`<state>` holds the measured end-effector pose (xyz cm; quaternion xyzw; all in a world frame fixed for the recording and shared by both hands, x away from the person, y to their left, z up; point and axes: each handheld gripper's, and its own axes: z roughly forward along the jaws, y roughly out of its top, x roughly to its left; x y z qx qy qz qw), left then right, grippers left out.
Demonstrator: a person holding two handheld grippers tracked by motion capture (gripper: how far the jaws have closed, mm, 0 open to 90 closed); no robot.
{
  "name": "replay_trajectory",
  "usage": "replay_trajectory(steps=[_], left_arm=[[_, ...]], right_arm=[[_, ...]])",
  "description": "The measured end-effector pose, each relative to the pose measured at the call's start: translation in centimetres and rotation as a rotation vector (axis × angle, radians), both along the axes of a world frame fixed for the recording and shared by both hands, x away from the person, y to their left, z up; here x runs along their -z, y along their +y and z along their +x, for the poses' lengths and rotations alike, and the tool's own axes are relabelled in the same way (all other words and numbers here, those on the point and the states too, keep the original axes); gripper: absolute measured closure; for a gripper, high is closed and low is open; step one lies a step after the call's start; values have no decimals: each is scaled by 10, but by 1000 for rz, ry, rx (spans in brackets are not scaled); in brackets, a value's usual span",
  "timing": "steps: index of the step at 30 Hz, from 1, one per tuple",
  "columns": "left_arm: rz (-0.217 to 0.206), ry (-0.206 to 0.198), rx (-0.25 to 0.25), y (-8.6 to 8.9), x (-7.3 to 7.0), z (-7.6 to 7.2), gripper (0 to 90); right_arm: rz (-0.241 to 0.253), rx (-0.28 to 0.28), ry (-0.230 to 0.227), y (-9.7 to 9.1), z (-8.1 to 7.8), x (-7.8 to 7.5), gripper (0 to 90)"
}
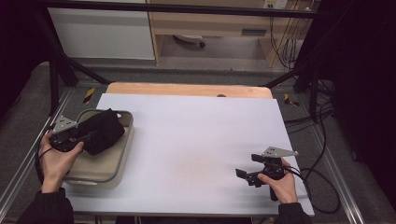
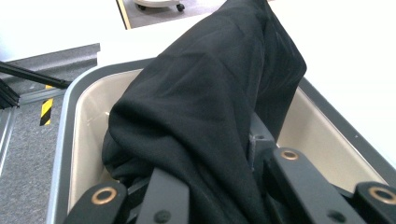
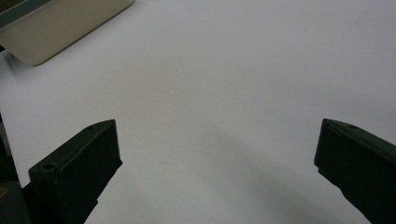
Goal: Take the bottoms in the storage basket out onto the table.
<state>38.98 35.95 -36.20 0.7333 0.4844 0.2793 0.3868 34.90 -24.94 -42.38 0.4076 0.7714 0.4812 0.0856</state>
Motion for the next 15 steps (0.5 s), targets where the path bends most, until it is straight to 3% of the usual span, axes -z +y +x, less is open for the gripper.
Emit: replay_trajectory(steps=[15], left_arm=[[-14, -29, -3, 1, -8, -5, 753]], right_arm=[[0, 1, 0, 0, 0, 0, 9]])
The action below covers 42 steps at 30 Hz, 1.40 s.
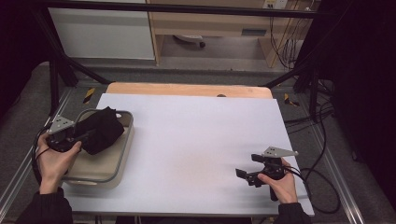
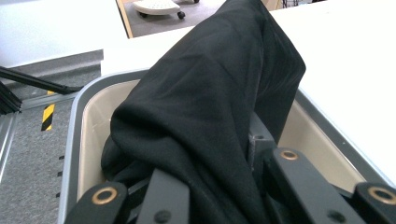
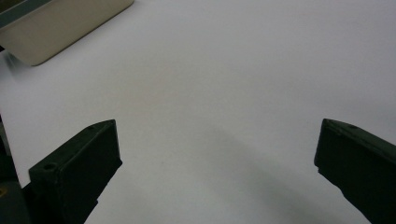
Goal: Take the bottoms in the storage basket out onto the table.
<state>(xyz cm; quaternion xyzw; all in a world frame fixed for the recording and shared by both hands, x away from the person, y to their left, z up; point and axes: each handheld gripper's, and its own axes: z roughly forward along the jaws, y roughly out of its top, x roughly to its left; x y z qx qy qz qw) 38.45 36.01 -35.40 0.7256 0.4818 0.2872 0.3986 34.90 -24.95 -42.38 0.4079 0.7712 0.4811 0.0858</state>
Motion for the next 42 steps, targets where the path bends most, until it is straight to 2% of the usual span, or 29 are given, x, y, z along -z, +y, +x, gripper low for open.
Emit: replay_trajectory(steps=[18, 28, 36, 42], left_arm=[[-18, -27, 7, -3, -8, -5, 753], [-26, -61, 15, -6, -14, -9, 753], [-32, -69, 17, -8, -16, -11, 753], [-41, -95, 12, -9, -20, -14, 753]], right_arm=[[0, 0, -1, 0, 0, 0, 9], [0, 0, 1, 0, 0, 0, 9], [-1, -2, -1, 0, 0, 0, 9], [1, -1, 2, 0, 0, 0, 9]])
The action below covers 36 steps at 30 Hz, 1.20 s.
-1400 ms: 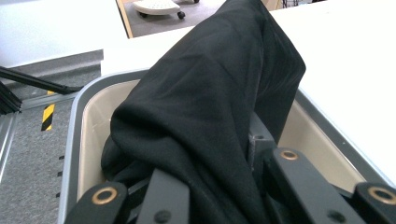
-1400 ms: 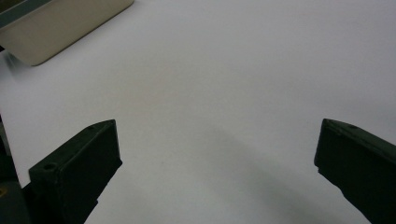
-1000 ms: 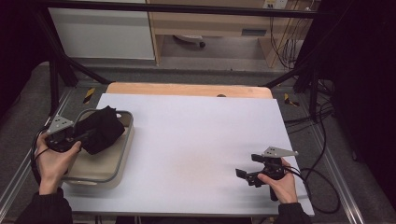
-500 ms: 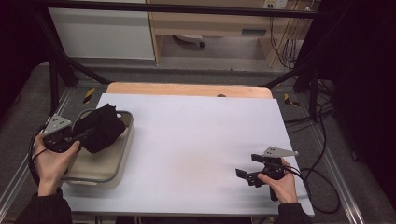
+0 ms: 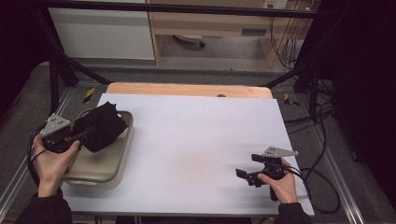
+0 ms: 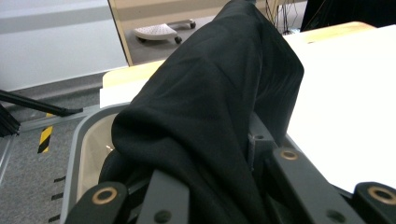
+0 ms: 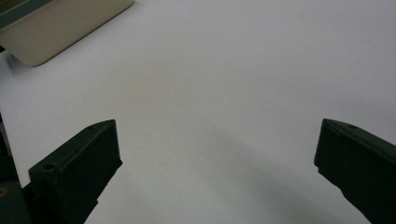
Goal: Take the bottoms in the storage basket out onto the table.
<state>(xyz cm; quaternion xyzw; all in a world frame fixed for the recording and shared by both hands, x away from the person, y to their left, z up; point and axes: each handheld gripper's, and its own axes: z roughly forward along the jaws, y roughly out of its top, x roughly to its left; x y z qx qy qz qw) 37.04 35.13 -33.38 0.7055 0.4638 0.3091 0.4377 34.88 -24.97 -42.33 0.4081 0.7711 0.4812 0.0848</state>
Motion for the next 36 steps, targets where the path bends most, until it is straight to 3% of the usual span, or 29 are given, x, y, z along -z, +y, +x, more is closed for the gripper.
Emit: replay_trajectory(steps=[28, 36], left_arm=[[-41, -90, -9, -3, -14, -12, 755], [-79, -114, -3, -4, -17, -15, 756]], right_arm=[[1, 1, 0, 0, 0, 0, 9], [-1, 1, -1, 0, 0, 0, 9]])
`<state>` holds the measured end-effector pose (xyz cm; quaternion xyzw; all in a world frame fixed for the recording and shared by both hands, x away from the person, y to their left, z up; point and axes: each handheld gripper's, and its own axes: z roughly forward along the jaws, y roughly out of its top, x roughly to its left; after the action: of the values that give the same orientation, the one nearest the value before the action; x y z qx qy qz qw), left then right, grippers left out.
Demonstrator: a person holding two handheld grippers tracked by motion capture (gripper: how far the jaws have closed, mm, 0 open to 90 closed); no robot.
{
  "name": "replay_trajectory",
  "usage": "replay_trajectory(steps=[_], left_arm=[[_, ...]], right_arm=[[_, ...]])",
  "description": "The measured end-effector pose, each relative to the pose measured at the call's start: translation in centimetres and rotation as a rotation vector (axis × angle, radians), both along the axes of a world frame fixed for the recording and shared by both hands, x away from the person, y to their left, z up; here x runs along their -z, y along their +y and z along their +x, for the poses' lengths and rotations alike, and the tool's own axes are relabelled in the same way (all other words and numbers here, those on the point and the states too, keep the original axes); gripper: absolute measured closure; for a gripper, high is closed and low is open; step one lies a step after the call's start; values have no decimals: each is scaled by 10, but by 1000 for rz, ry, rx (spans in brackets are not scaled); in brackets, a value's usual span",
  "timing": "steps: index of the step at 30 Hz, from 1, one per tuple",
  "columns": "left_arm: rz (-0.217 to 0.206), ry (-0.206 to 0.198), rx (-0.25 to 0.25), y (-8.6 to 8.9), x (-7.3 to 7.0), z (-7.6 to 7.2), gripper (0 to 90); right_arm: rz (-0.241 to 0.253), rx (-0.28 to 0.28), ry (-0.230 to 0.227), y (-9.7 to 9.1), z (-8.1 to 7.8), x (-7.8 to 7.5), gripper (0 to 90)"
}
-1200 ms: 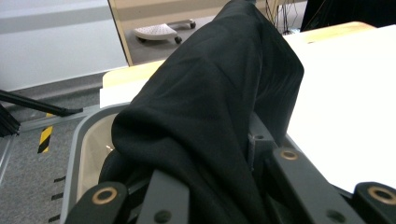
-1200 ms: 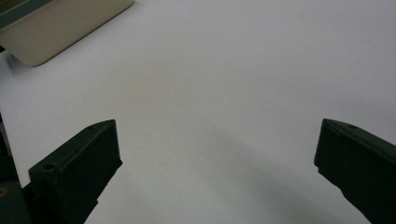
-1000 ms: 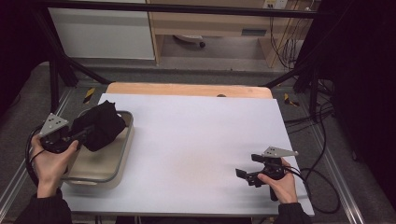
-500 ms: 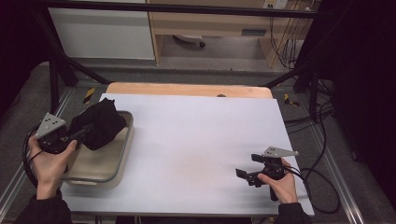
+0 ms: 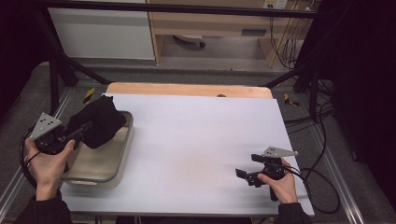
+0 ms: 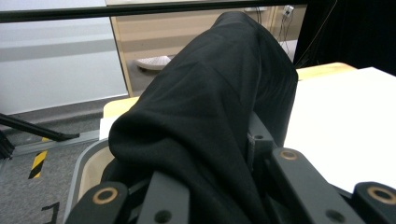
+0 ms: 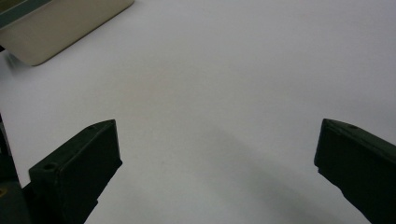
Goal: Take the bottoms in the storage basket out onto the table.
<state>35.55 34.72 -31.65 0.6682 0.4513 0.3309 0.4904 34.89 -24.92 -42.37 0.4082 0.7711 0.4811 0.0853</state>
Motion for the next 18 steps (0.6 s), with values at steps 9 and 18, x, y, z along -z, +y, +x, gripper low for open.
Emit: replay_trajectory(steps=[9, 18], left_arm=[[-24, -36, 4, -2, -3, -3, 756], [-65, -66, 28, -4, -5, -5, 757]], right_arm=[[0, 0, 0, 0, 0, 0, 9], [1, 0, 0, 0, 0, 0, 9]])
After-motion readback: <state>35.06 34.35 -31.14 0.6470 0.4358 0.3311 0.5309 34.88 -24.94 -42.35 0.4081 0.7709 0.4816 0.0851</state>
